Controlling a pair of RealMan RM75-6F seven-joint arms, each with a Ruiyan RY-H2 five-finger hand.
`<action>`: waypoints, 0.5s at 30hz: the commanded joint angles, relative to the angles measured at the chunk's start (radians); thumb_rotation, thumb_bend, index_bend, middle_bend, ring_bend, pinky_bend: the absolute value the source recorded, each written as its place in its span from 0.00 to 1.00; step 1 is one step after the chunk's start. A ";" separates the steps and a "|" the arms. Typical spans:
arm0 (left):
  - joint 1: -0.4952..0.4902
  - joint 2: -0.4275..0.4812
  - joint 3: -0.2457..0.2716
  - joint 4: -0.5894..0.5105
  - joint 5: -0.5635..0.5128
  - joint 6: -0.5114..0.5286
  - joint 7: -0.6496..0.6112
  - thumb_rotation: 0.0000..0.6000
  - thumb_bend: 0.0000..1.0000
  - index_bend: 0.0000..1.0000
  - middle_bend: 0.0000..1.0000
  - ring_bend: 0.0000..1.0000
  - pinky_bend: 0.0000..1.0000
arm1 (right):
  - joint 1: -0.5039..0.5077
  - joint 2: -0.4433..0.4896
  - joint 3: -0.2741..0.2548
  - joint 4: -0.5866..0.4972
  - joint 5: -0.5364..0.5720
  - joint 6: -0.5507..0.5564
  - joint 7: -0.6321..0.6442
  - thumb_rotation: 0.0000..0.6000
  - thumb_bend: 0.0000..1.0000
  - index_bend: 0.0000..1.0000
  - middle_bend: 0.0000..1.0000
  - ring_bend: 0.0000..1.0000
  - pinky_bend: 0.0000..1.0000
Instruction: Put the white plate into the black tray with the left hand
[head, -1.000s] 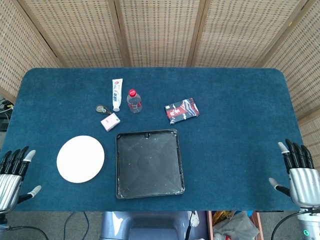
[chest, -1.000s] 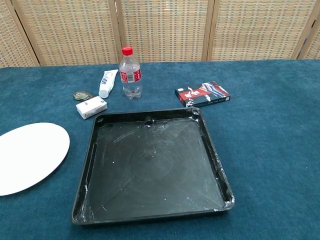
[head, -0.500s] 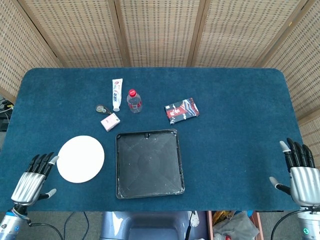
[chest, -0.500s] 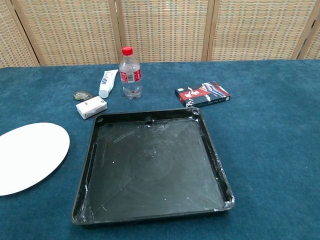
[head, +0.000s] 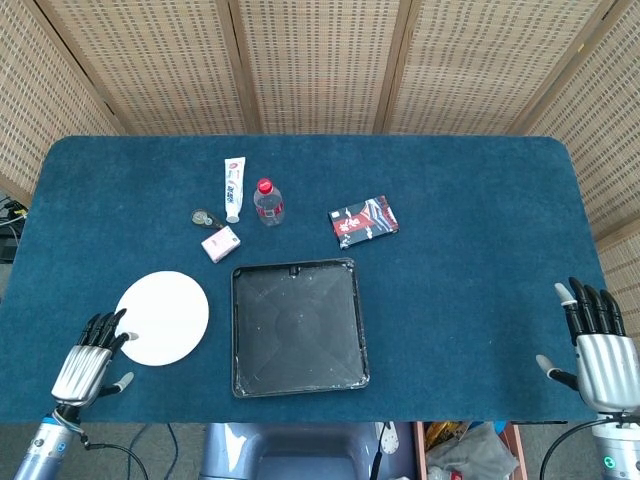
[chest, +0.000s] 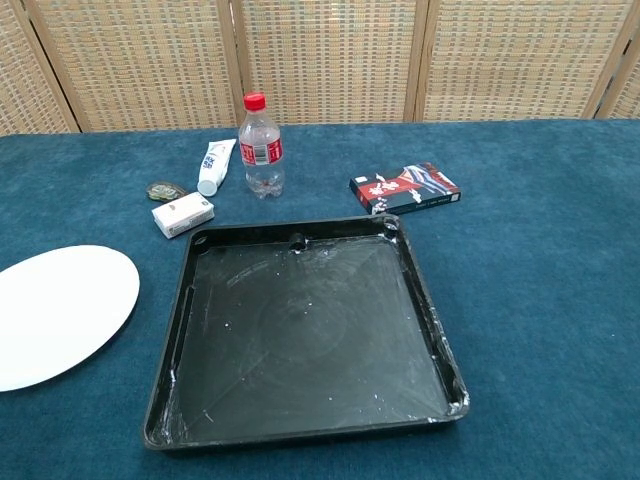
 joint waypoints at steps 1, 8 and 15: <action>-0.008 -0.023 -0.001 0.028 0.005 0.007 0.002 1.00 0.25 0.30 0.00 0.00 0.00 | 0.000 0.002 0.000 -0.001 0.000 -0.002 0.003 1.00 0.00 0.00 0.00 0.00 0.00; -0.036 -0.085 0.005 0.098 0.017 -0.008 -0.009 1.00 0.26 0.32 0.00 0.00 0.00 | 0.000 0.006 0.001 -0.002 0.003 -0.002 0.013 1.00 0.00 0.00 0.00 0.00 0.00; -0.054 -0.120 0.003 0.139 0.017 -0.010 -0.010 1.00 0.26 0.33 0.00 0.00 0.00 | 0.001 0.008 0.002 -0.002 0.006 -0.005 0.020 1.00 0.00 0.00 0.00 0.00 0.00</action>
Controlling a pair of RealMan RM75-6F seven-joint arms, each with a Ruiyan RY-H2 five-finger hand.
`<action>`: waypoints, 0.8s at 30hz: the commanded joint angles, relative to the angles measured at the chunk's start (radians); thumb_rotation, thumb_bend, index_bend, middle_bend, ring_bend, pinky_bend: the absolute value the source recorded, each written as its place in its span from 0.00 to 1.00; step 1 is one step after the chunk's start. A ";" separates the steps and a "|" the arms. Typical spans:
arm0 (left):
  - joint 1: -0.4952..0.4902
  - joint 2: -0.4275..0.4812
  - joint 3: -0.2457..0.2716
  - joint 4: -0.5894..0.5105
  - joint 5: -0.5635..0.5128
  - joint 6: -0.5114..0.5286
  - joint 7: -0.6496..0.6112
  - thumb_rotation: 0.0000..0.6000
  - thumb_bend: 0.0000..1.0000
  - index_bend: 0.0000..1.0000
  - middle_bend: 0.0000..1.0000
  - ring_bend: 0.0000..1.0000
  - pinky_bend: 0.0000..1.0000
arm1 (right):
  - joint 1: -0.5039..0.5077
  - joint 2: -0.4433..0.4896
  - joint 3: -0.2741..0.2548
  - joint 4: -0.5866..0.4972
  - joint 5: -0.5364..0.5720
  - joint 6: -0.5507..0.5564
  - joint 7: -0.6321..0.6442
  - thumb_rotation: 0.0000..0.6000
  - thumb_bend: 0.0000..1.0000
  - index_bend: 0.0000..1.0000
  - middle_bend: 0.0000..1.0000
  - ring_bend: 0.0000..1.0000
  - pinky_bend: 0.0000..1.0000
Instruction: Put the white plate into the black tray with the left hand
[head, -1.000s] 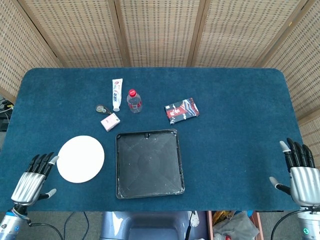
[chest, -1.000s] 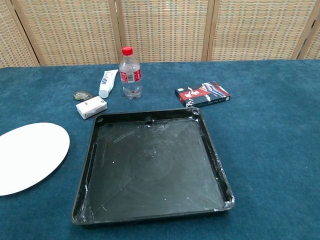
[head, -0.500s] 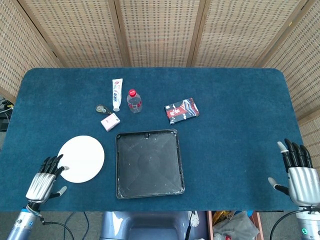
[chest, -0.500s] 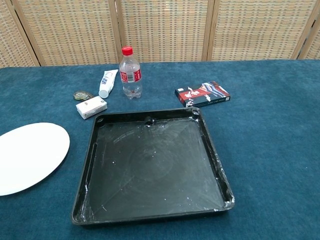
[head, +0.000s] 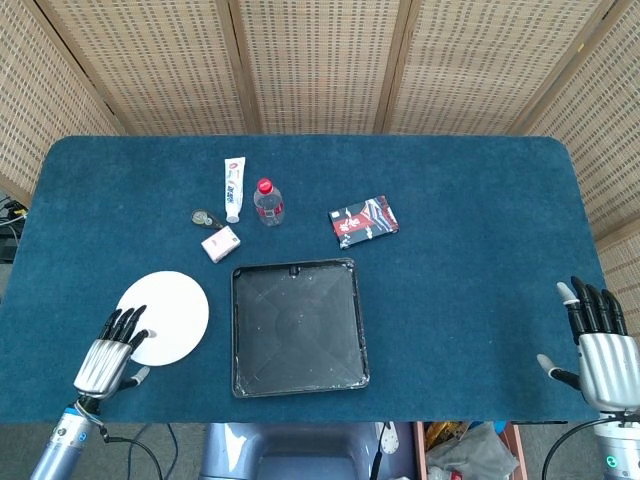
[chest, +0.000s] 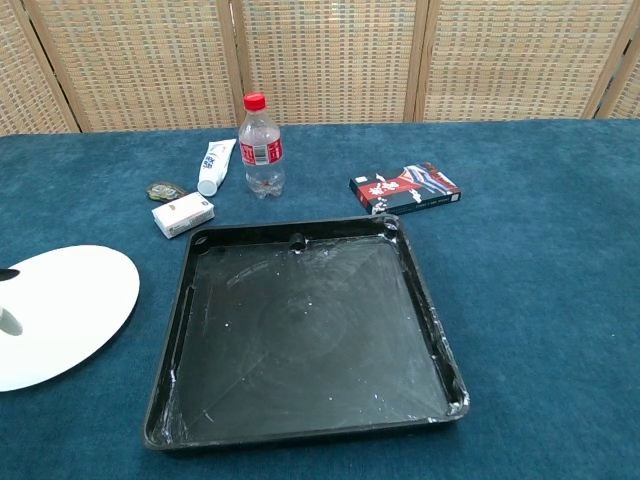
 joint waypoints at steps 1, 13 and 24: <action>-0.010 -0.017 -0.005 0.019 -0.004 -0.003 -0.003 1.00 0.27 0.34 0.00 0.00 0.00 | 0.000 0.001 0.000 0.000 0.001 0.000 0.002 1.00 0.00 0.00 0.00 0.00 0.00; -0.035 -0.043 -0.024 0.041 -0.024 0.002 -0.035 1.00 0.47 0.56 0.00 0.00 0.00 | 0.003 0.002 0.000 0.002 0.005 -0.010 0.005 1.00 0.00 0.00 0.00 0.00 0.00; -0.050 0.018 -0.083 -0.090 -0.051 0.071 -0.055 1.00 0.56 0.67 0.00 0.00 0.00 | 0.005 0.000 -0.002 0.004 0.005 -0.013 0.004 1.00 0.00 0.00 0.00 0.00 0.00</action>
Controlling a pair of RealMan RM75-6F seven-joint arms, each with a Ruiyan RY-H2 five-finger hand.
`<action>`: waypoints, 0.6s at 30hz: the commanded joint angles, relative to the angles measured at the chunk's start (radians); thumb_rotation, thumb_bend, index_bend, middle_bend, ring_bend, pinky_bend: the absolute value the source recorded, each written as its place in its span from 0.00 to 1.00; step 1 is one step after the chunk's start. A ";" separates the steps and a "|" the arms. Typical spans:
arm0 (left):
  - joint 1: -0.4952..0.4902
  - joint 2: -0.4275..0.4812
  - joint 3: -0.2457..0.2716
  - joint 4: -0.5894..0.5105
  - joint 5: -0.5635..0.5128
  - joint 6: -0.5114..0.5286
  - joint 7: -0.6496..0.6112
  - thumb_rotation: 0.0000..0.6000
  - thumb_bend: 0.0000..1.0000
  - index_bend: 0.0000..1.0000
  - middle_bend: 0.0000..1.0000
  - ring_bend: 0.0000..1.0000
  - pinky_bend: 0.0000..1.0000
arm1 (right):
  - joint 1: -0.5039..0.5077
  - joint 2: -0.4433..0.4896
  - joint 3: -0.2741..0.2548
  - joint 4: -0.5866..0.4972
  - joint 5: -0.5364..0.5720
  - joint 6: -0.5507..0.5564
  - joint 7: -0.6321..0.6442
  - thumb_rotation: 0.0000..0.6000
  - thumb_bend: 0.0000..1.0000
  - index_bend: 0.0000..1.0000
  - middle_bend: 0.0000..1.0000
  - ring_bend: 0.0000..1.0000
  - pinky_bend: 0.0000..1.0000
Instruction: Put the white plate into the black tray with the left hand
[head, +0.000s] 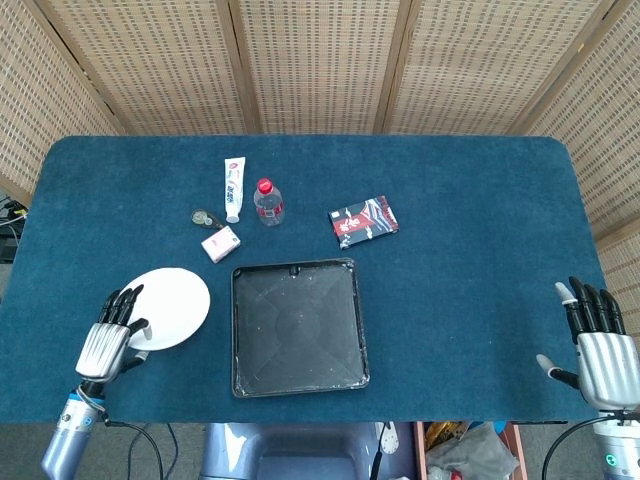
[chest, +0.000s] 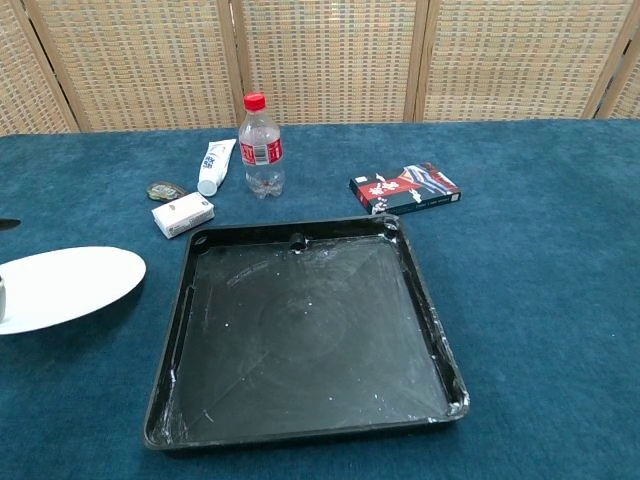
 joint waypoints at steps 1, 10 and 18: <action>-0.013 0.030 -0.025 -0.054 -0.010 0.016 -0.004 1.00 0.56 0.68 0.00 0.00 0.00 | 0.000 0.000 0.000 0.000 0.000 0.000 0.000 1.00 0.00 0.00 0.00 0.00 0.00; -0.083 0.126 -0.104 -0.306 0.055 0.113 0.029 1.00 0.56 0.73 0.00 0.00 0.00 | 0.001 -0.001 0.002 0.002 0.006 -0.004 0.002 1.00 0.00 0.00 0.00 0.00 0.00; -0.174 0.117 -0.086 -0.487 0.156 0.049 0.159 1.00 0.56 0.74 0.00 0.00 0.00 | 0.005 -0.004 0.004 0.006 0.015 -0.012 -0.001 1.00 0.00 0.00 0.00 0.00 0.00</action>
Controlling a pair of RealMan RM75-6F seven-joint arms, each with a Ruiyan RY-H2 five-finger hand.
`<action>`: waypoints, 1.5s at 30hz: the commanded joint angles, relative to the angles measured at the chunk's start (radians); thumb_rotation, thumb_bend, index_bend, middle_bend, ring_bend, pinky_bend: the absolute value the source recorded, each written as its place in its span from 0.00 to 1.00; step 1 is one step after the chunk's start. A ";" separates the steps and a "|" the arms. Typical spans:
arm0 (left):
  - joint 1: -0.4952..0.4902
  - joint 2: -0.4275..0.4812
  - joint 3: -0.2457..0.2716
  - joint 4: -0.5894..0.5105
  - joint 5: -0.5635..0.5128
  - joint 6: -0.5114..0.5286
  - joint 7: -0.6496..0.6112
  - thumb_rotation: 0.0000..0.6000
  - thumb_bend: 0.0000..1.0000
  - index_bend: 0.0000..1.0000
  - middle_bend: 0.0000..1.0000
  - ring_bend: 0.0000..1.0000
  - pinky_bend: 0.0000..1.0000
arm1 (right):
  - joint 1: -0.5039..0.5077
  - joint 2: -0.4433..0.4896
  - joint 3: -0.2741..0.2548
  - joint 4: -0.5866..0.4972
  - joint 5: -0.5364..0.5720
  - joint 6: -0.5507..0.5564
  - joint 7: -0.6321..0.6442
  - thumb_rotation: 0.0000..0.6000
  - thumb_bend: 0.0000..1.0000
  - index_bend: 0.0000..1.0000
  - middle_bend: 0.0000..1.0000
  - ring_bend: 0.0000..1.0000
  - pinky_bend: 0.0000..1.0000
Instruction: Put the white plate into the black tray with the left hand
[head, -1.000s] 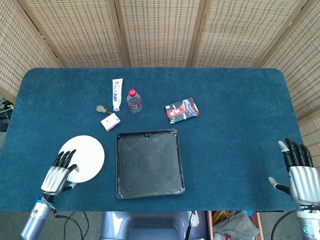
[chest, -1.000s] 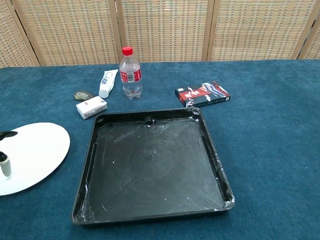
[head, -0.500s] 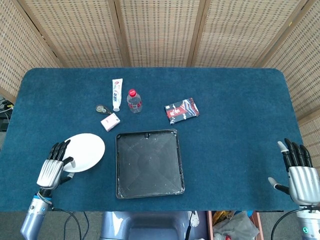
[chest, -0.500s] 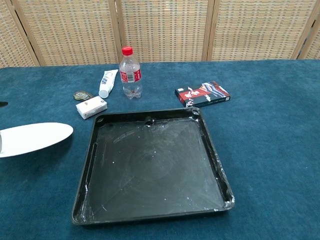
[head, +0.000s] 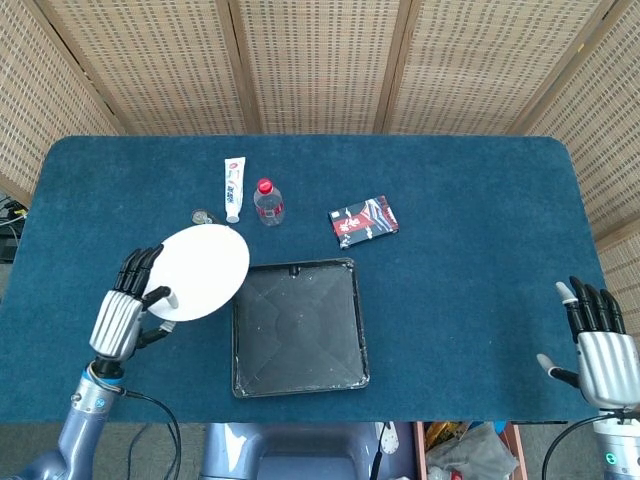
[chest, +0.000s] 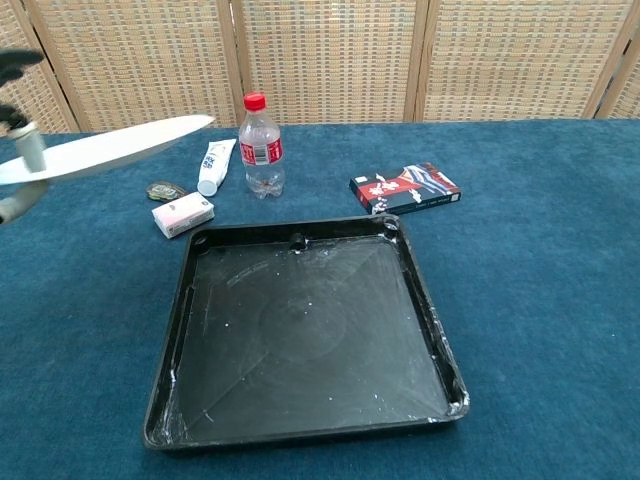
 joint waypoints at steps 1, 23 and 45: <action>-0.060 -0.022 0.023 -0.068 0.044 -0.078 0.073 1.00 0.56 0.74 0.00 0.00 0.00 | 0.001 -0.002 0.001 0.001 0.003 -0.002 -0.002 1.00 0.00 0.00 0.00 0.00 0.00; -0.186 -0.387 0.049 0.232 -0.043 -0.336 0.215 1.00 0.02 0.06 0.00 0.00 0.00 | 0.017 -0.010 0.013 0.008 0.038 -0.033 -0.012 1.00 0.00 0.00 0.00 0.00 0.00; -0.100 0.231 0.025 -0.300 -0.170 -0.298 0.288 1.00 0.00 0.00 0.00 0.00 0.00 | 0.016 -0.009 0.002 -0.006 0.022 -0.027 -0.019 1.00 0.00 0.00 0.00 0.00 0.00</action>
